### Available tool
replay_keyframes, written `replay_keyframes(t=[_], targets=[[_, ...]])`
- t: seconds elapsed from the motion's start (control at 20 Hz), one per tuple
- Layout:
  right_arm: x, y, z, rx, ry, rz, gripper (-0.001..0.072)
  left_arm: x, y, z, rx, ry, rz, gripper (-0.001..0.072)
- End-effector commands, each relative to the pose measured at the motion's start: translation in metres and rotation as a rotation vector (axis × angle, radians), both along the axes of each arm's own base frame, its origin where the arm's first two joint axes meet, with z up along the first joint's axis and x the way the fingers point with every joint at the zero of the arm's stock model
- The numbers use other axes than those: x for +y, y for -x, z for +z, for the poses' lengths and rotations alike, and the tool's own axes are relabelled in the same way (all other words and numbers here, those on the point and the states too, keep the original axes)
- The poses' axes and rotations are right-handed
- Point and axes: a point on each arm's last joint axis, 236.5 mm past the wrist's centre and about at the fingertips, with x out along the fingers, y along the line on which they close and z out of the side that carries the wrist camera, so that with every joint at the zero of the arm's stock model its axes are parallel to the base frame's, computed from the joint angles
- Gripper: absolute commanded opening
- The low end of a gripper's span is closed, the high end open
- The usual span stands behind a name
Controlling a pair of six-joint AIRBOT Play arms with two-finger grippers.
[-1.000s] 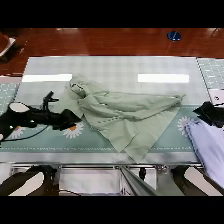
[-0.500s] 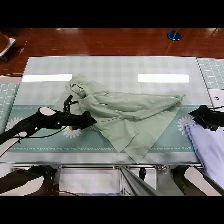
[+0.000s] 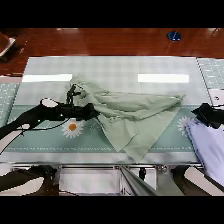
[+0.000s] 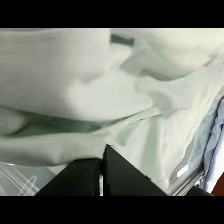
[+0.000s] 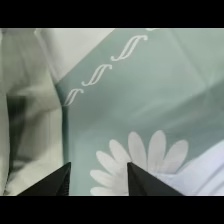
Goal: Fold the shirts.
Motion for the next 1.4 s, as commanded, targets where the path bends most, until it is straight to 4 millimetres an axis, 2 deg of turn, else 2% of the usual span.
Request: replay_keyframes(t=[0.0,0.15,0.35,0.5,0.55,0.65,0.75,0.85,0.9,0.95,1.05,1.1,1.2,1.25,1.35], targets=[[0.009,-0.008,-0.016,0.057,-0.064,0.075,0.0406,-0.003,-0.005,0.006,-0.019,0.007,-0.006,0.0019],[0.035,-0.026,-0.031,0.089,-0.153,0.157,0.0406,-0.003,-0.005,0.006,-0.019,0.008,-0.006,0.0019],[0.054,-0.055,-0.045,0.109,-0.169,0.238,0.0407,-0.003,-0.006,0.006,-0.019,0.008,-0.005,0.0019],[0.076,-0.069,-0.053,0.126,-0.176,0.300,0.0403,-0.003,-0.006,0.007,-0.019,0.009,-0.005,0.0019],[0.083,-0.072,-0.054,0.125,-0.176,0.317,0.0329,-0.002,-0.007,0.007,-0.021,0.008,-0.001,0.0019],[0.098,-0.080,-0.046,0.102,-0.192,0.348,0.0022,-0.003,-0.012,0.012,-0.038,0.012,-0.001,0.0019],[0.106,-0.095,-0.022,0.047,-0.216,0.375,0.0023,-0.001,-0.034,0.038,-0.115,0.029,0.013,0.0019],[0.104,-0.117,0.028,-0.058,-0.184,0.402,0.0023,0.013,-0.071,0.092,-0.255,0.058,0.064,0.0019],[0.100,-0.131,0.066,-0.136,-0.148,0.409,0.0022,0.025,-0.092,0.132,-0.354,0.073,0.102,0.0019],[0.096,-0.146,0.111,-0.230,-0.100,0.409,0.0022,0.041,-0.113,0.180,-0.467,0.086,0.144,0.0019],[0.093,-0.164,0.213,-0.443,0.003,0.409,0.0022,0.075,-0.136,0.285,-0.705,0.101,0.218,0.0019],[0.095,-0.165,0.265,-0.549,0.056,0.415,0.0022,0.090,-0.137,0.338,-0.823,0.103,0.248,0.0019],[0.103,-0.146,0.368,-0.761,0.179,0.424,0.0022,0.120,-0.117,0.443,-1.063,0.093,0.303,0.0019],[0.109,-0.128,0.417,-0.864,0.245,0.422,0.0022,0.134,-0.097,0.491,-1.183,0.074,0.329,0.0019],[0.119,-0.084,0.491,-1.021,0.389,0.414,0.0022,0.158,-0.049,0.565,-1.386,-0.001,0.381,0.0019]])
